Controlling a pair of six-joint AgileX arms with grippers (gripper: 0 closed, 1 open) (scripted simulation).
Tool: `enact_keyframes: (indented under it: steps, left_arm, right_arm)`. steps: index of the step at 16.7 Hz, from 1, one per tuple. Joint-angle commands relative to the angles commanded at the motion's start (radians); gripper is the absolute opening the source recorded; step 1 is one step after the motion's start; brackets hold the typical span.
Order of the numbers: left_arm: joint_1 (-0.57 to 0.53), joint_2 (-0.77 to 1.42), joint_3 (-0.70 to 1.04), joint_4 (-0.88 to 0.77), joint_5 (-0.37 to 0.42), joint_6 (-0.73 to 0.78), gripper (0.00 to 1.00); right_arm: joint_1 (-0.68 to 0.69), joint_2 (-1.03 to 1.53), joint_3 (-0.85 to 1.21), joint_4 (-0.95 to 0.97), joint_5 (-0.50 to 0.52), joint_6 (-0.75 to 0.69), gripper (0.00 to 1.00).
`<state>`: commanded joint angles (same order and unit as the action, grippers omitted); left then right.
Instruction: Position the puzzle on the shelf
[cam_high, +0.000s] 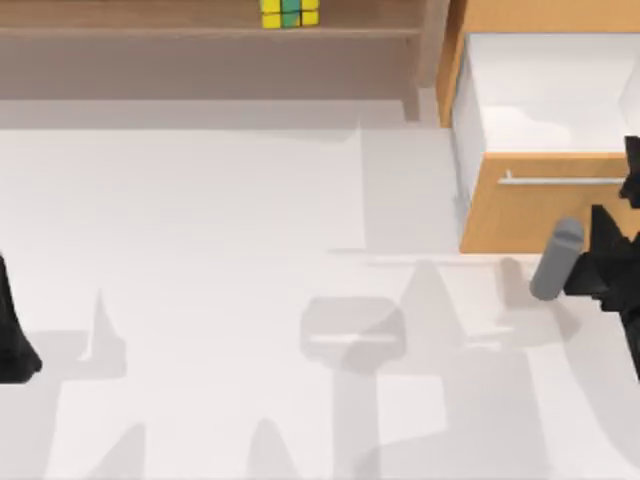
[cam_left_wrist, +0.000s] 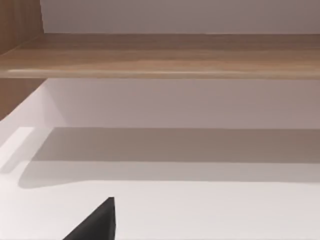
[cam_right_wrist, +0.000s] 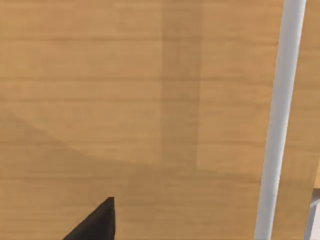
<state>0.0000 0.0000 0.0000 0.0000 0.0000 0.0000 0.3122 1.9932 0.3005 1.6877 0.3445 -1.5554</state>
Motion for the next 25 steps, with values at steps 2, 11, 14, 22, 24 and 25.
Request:
enact_keyframes:
  steps: [2, 11, 14, 22, 24, 25]
  left_arm:
    - [0.000, 0.000, 0.000, 0.000, 0.000, 0.000, 1.00]
    - [0.000, 0.000, 0.000, 0.000, 0.000, 0.000, 1.00]
    - [0.000, 0.000, 0.000, 0.000, 0.000, 0.000, 1.00]
    - [0.000, 0.000, 0.000, 0.000, 0.000, 0.000, 1.00]
    - [0.000, 0.000, 0.000, 0.000, 0.000, 0.000, 1.00]
    - [0.000, 0.000, 0.000, 0.000, 0.000, 0.000, 1.00]
  right_arm:
    - [-0.004, 0.001, 0.009, -0.008, -0.004, 0.000, 1.00]
    - [-0.004, 0.001, 0.009, -0.008, -0.004, 0.000, 0.55]
    - [-0.004, 0.001, 0.009, -0.008, -0.004, 0.000, 0.32]
    - [-0.004, 0.001, 0.009, -0.008, -0.004, 0.000, 0.00]
    - [-0.004, 0.001, 0.009, -0.008, -0.004, 0.000, 0.00]
    - [-0.004, 0.001, 0.009, -0.008, -0.004, 0.000, 0.00]
